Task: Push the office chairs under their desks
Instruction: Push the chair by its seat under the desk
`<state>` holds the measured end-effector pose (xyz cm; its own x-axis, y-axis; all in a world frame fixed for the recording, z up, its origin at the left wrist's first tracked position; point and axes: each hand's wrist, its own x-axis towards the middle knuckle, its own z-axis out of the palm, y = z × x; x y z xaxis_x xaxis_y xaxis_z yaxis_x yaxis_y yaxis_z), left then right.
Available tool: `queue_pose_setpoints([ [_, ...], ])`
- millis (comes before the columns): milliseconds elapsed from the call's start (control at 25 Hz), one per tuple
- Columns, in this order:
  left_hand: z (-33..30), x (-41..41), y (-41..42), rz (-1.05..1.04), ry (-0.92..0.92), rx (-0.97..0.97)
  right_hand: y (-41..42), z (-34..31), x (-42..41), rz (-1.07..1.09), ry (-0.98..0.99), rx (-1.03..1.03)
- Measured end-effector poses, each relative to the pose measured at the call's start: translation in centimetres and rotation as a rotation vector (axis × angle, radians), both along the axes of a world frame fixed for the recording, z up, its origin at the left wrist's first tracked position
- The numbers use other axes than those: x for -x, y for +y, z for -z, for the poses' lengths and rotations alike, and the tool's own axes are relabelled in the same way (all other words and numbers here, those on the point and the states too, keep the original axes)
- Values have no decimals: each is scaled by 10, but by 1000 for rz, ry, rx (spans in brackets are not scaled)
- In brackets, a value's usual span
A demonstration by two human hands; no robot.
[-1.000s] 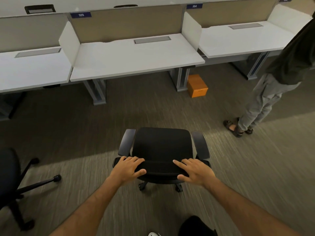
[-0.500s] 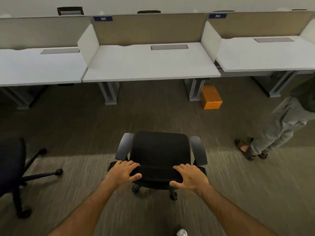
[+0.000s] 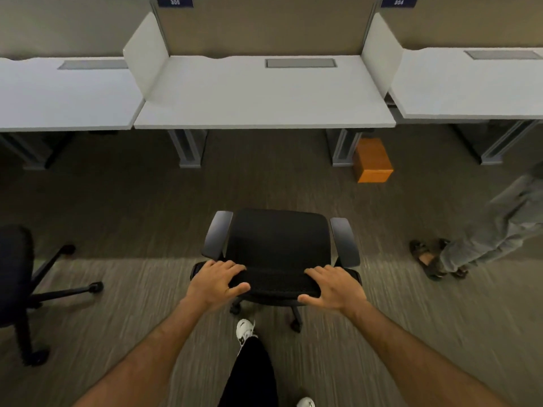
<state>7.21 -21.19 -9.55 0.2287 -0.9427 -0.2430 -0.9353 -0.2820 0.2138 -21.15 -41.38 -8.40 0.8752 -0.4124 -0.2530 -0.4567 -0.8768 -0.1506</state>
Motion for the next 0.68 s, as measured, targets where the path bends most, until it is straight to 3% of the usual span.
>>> queue_pose_setpoints([
  [680,3,-121,-205,-32,87,57,-216,-9,-139,59,81,30],
])
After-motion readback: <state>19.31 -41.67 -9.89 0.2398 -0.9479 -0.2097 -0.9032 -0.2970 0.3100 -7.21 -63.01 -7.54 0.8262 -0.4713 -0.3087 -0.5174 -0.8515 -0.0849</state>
